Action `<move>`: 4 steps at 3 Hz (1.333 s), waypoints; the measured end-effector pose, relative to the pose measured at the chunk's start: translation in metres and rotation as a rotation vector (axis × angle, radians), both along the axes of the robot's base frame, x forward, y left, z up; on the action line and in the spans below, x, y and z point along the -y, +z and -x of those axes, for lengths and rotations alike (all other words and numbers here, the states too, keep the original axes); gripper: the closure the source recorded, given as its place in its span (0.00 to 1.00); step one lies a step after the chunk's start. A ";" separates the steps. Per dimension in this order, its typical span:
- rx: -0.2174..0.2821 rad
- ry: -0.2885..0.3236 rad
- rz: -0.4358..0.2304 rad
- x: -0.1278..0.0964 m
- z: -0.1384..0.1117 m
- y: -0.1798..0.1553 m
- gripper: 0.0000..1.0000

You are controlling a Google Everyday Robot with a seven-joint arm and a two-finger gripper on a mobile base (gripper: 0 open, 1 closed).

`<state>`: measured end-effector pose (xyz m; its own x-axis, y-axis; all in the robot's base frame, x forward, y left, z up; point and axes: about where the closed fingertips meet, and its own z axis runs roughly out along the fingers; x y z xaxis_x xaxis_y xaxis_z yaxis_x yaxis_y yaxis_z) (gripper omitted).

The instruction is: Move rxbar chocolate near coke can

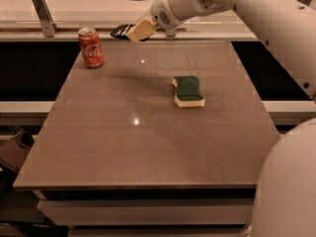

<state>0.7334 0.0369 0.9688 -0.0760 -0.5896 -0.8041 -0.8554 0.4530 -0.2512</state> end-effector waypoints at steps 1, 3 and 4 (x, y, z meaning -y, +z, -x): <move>-0.001 -0.004 -0.026 -0.015 -0.021 -0.020 1.00; -0.030 -0.013 -0.093 -0.039 -0.048 -0.082 1.00; -0.062 -0.022 -0.097 -0.044 -0.055 -0.112 1.00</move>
Offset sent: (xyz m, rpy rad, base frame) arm 0.0578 0.0370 -0.0849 0.1128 0.0155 -0.0283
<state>0.7880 0.0813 0.8563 -0.1401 -0.5071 -0.8504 -0.8574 0.4917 -0.1519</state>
